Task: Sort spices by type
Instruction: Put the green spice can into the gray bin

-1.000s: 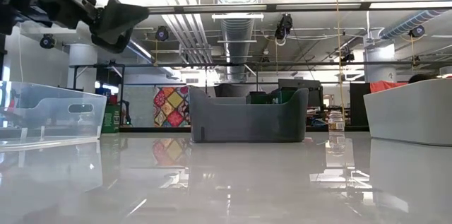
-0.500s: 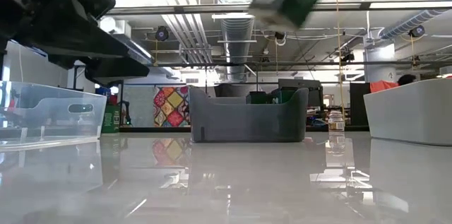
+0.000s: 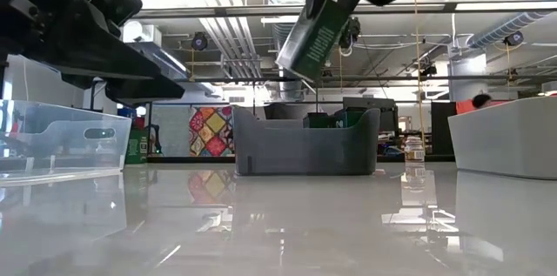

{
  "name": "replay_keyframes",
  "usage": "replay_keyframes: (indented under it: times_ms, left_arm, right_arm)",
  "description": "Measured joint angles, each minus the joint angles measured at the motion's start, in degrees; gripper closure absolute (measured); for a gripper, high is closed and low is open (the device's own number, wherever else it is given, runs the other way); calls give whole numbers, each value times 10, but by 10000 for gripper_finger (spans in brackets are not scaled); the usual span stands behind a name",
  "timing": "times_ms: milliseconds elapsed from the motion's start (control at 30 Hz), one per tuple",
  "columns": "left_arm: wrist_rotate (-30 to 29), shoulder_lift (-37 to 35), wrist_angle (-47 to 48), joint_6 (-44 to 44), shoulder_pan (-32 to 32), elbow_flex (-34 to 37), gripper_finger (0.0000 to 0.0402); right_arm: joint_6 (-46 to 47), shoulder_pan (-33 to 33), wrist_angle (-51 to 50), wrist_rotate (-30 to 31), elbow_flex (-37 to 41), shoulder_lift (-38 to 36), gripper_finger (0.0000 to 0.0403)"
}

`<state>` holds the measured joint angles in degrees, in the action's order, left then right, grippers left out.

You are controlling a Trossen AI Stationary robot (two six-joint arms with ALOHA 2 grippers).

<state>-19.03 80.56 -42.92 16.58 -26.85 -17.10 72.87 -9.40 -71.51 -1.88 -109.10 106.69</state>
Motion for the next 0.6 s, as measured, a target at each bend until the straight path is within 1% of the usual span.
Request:
replay_keyframes:
  times_ms: [167, 367, 600]
  left_arm:
    - [0, 0, 2, 0, 0, 0, 162]
    - [-14, 0, -9, 0, 0, 0, 162]
    - [-15, 0, -12, -6, 0, 0, 162]
  right_arm:
    - [-18, 27, -12, -16, 1, 2, 269]
    - [-21, 56, -51, -12, 6, 2, 272]
    - [-24, 73, -44, -12, 35, 2, 267]
